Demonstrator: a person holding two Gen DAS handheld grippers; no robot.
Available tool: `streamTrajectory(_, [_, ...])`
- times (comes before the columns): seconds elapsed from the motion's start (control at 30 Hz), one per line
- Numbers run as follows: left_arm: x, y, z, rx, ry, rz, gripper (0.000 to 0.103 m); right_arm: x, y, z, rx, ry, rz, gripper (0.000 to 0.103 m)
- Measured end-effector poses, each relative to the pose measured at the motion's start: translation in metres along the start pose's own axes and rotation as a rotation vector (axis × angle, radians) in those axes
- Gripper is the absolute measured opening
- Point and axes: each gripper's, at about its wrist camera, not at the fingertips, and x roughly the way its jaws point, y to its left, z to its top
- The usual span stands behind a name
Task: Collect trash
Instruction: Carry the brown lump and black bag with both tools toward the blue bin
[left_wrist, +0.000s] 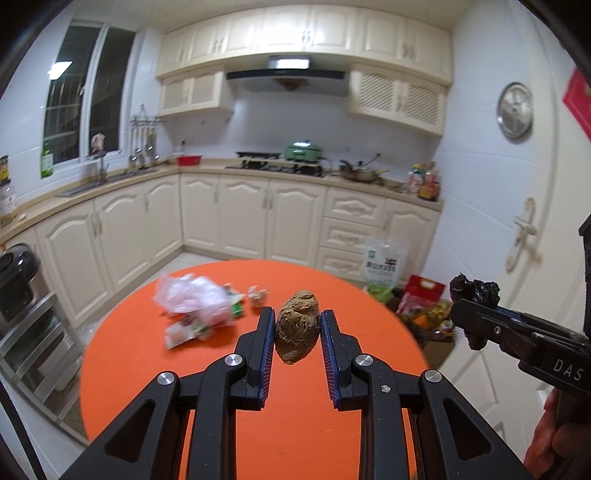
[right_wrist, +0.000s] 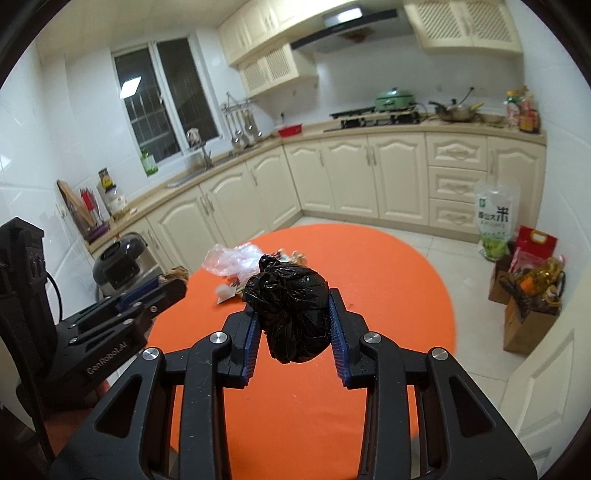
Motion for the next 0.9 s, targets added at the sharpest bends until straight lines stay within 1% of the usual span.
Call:
streamTrajectory(0.13, [-0.008,-0.023,-0.007,0.031,-0.008,-0.044,0.020,-0.034,-0.022,-0.005,0.028,-0.041,-0.033,0.031])
streamTrajectory(0.2, [-0.003,-0.030,-0.006,0.052,-0.006,-0.066,0.020,-0.050,-0.040,-0.007,0.053,-0.061,-0.062,0.031])
streamTrajectory(0.3, [0.001,-0.052,-0.011,0.094,0.000,-0.112,0.020,-0.065,-0.068,-0.013,0.094,-0.069,-0.111,0.031])
streamTrajectory(0.33, [0.006,-0.054,-0.008,0.103,0.005,-0.125,0.020,-0.068,-0.078,-0.016,0.112,-0.069,-0.128,0.031])
streamTrajectory(0.43, [0.017,-0.071,-0.011,0.137,0.032,-0.181,0.020,-0.074,-0.111,-0.021,0.154,-0.059,-0.183,0.031])
streamTrajectory(0.57, [0.043,-0.089,-0.013,0.176,0.090,-0.258,0.020,-0.079,-0.166,-0.036,0.231,-0.032,-0.263,0.031])
streamTrajectory(0.73, [0.073,-0.121,-0.031,0.244,0.182,-0.340,0.020,-0.079,-0.229,-0.057,0.319,0.020,-0.342,0.031])
streamTrajectory(0.83, [0.090,-0.139,-0.049,0.279,0.249,-0.380,0.020,-0.071,-0.263,-0.071,0.371,0.065,-0.366,0.031])
streamTrajectory(0.9, [0.108,-0.143,-0.049,0.294,0.280,-0.390,0.020,-0.062,-0.282,-0.082,0.401,0.100,-0.376,0.031])
